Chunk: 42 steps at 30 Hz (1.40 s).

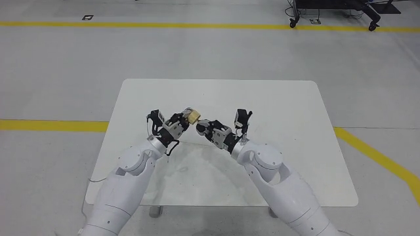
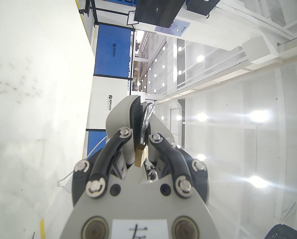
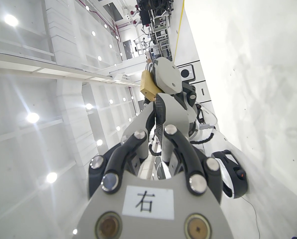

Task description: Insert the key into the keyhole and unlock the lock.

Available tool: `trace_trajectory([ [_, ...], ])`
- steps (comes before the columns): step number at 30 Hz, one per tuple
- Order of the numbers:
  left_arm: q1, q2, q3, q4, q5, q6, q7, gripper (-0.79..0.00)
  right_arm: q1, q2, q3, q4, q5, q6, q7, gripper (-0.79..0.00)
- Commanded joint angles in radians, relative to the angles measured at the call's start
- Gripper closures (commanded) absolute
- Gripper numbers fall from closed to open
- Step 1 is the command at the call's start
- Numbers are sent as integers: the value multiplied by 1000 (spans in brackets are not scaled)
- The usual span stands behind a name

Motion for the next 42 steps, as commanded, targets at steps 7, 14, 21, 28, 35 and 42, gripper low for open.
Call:
trace_trajectory([
  [7,4,2,12,-18,107,-79,-4,0,-5,-12,37,38,235,29,31,0],
  [14,24,1,10,-37,161,-164,33,0,1,-19,81,74,441,79,42,0],
  [21,23,4,-9,-29,196,-101,86,0,16,-4,94,52,287,65,88,-785],
  [28,-28,-3,75,9,371,114,119,0,-82,35,275,-108,98,-45,19,-785],
  [35,-182,-46,248,126,495,327,134,0,-104,41,318,-151,79,-50,-7,-785],
  [42,-277,-87,356,236,562,395,142,-785,-104,41,318,-151,79,-50,-7,-785],
])
